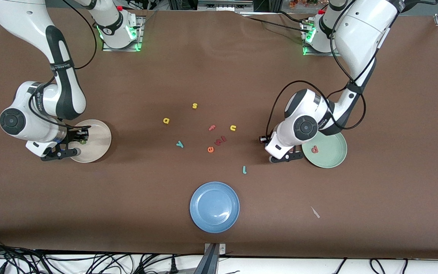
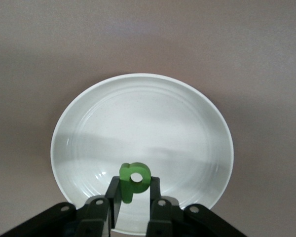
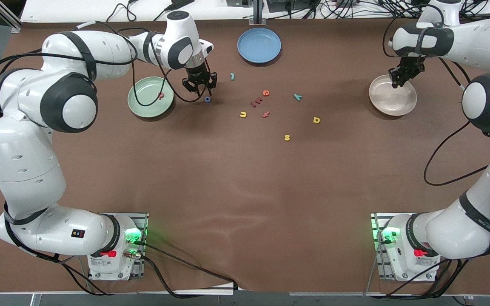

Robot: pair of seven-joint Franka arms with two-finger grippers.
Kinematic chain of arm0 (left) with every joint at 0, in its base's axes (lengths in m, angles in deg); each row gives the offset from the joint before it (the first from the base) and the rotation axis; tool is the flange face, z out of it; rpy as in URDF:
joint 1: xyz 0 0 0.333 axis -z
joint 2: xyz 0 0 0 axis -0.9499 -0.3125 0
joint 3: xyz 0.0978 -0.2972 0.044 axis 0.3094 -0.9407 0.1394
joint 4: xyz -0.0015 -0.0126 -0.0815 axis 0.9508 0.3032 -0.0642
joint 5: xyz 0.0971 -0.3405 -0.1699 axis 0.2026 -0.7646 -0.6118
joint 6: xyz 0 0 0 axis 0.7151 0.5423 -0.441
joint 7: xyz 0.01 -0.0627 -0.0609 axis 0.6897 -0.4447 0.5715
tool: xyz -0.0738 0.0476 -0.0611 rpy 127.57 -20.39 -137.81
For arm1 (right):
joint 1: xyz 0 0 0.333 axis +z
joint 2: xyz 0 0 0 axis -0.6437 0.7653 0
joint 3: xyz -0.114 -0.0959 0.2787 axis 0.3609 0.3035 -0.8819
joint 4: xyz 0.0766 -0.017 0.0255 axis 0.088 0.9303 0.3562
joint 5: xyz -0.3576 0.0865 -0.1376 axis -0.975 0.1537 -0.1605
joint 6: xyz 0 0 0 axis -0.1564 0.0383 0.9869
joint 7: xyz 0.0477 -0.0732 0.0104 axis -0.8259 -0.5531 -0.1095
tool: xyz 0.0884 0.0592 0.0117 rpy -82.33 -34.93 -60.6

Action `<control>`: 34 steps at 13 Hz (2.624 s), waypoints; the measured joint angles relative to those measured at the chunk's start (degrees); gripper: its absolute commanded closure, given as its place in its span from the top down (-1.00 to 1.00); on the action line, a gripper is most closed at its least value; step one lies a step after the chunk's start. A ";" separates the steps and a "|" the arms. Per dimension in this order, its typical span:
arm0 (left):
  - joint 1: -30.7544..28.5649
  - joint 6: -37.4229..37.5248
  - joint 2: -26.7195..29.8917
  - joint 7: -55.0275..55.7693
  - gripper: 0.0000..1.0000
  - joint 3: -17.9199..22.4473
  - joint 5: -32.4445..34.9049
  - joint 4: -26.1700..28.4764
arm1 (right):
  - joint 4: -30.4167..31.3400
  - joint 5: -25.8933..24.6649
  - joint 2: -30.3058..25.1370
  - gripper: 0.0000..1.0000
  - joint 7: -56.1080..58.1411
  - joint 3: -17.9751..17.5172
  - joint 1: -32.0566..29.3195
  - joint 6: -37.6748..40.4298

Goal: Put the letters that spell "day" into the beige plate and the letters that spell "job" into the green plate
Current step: 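Lower green p onto the beige plate while the left gripper grasps blue o, then carry blue o to the green plate while the right gripper reaches yellow d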

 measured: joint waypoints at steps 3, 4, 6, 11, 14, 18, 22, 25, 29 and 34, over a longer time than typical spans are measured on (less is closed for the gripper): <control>0.47 -1.42 -1.45 1.26 -0.09 -0.03 1.01 0.00 | 0.00 0.10 0.09 1.00 0.00 -0.23 0.11 0.00; 0.85 -1.47 -1.65 1.76 -0.09 0.00 1.02 0.00 | 0.00 0.15 0.09 1.00 -0.18 -0.28 0.15 0.00; 1.34 -2.54 -1.83 2.19 -0.09 0.11 1.02 0.03 | -0.04 0.43 0.03 1.00 -4.07 -0.72 0.19 1.19; 1.37 -3.91 -2.73 2.81 -0.10 1.17 2.54 0.09 | -0.47 0.63 -2.90 1.00 -28.41 -8.46 0.97 8.16; 1.41 -4.12 -3.07 2.90 -0.10 1.19 2.90 0.10 | -0.47 0.64 -4.41 1.00 -40.10 -13.00 1.06 8.80; 1.84 -4.16 -3.29 3.64 -0.54 1.17 2.90 0.10 | -0.42 0.64 -4.85 1.00 -53.69 -20.37 1.16 9.09; 1.89 -4.16 -3.25 3.78 -0.96 1.18 2.93 0.10 | 1.10 0.64 -7.14 1.00 -55.72 -25.27 1.33 8.59; 1.89 -4.16 -3.24 3.78 -0.96 1.19 2.93 0.09 | 4.53 0.61 -8.37 1.00 -56.78 -26.31 1.34 3.55; 1.30 -1.93 -2.27 3.78 -0.95 1.22 2.94 -0.43 | 12.21 0.52 -9.81 1.00 -56.85 -29.26 1.47 -7.15; -0.18 4.39 2.88 2.72 -0.95 1.24 3.02 -0.75 | 17.10 -3.55 -10.89 1.00 -57.74 -30.82 1.53 -14.97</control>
